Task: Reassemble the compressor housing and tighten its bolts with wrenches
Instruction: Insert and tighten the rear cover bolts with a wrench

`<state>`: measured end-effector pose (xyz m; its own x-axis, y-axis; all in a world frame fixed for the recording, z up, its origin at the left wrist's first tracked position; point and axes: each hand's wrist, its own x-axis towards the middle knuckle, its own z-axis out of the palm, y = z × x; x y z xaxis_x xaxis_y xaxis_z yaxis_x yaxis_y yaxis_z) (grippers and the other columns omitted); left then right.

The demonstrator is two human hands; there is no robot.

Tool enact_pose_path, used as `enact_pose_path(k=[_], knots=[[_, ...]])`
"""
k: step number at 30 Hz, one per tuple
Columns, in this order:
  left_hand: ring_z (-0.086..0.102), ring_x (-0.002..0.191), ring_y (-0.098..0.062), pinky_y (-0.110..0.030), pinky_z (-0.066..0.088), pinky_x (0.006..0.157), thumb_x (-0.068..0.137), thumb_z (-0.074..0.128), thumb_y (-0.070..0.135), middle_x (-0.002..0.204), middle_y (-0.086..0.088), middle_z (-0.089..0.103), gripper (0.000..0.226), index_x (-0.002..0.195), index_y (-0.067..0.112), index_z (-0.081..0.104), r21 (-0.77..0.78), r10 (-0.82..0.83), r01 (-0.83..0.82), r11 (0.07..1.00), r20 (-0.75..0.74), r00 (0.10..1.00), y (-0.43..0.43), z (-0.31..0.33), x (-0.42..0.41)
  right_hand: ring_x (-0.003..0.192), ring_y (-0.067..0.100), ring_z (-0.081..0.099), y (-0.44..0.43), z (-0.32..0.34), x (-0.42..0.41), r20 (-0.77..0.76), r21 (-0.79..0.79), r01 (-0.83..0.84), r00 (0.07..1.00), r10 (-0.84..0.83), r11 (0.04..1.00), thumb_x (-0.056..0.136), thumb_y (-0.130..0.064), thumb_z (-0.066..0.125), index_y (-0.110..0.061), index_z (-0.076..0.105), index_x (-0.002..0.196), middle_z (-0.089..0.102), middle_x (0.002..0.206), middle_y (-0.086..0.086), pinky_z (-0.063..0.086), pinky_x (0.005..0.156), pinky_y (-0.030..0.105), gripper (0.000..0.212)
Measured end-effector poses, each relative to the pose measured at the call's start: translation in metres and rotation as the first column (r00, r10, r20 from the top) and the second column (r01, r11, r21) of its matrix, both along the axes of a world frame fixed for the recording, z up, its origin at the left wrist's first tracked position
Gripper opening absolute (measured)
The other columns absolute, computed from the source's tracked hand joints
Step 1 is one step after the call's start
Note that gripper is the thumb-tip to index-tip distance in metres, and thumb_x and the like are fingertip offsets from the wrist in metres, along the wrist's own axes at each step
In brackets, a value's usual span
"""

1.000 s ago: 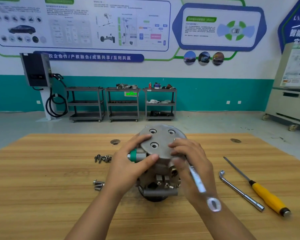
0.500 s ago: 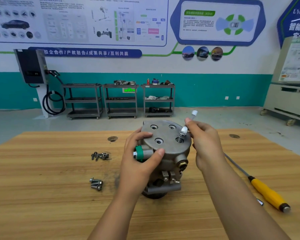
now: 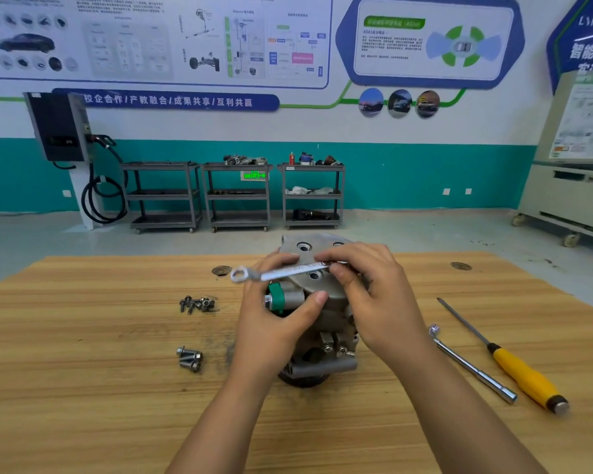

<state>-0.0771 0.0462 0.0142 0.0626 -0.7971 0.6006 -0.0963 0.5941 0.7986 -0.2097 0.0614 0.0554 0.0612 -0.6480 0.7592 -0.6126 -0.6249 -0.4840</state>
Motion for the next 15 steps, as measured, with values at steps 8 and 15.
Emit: enact_pose_path(k=[8, 15], knots=[[0.055, 0.113, -0.015, -0.043, 0.049, 0.095, 0.062, 0.076, 0.041, 0.12, 0.011, 0.054, 0.046, 0.103, 0.046, 0.057, -0.006, -0.007, 0.007, 1.0, -0.016, 1.0, 0.002, -0.002, 0.005, 0.115, 0.015, 0.057, -0.001, -0.028, -0.012, 0.043, -0.212, -0.11, 0.992, 0.122, 0.971, 0.083, -0.024, 0.064, -0.015, 0.066, 0.087, 0.065, 0.106, -0.002, 0.046, 0.096, 0.036, 0.01], [0.055, 0.116, -0.022, -0.051, 0.048, 0.095, 0.056, 0.074, 0.047, 0.124, 0.003, 0.055, 0.046, 0.099, 0.048, 0.058, 0.047, -0.017, 0.019, 0.999, -0.051, 0.999, 0.005, -0.001, 0.006, 0.106, 0.009, 0.062, -0.01, -0.034, -0.008, 0.659, -0.118, -0.295, 0.691, 0.297, 0.948, 0.087, -0.013, 0.048, -0.016, 0.068, 0.097, 0.071, 0.106, -0.003, 0.048, 0.084, 0.017, 0.022]])
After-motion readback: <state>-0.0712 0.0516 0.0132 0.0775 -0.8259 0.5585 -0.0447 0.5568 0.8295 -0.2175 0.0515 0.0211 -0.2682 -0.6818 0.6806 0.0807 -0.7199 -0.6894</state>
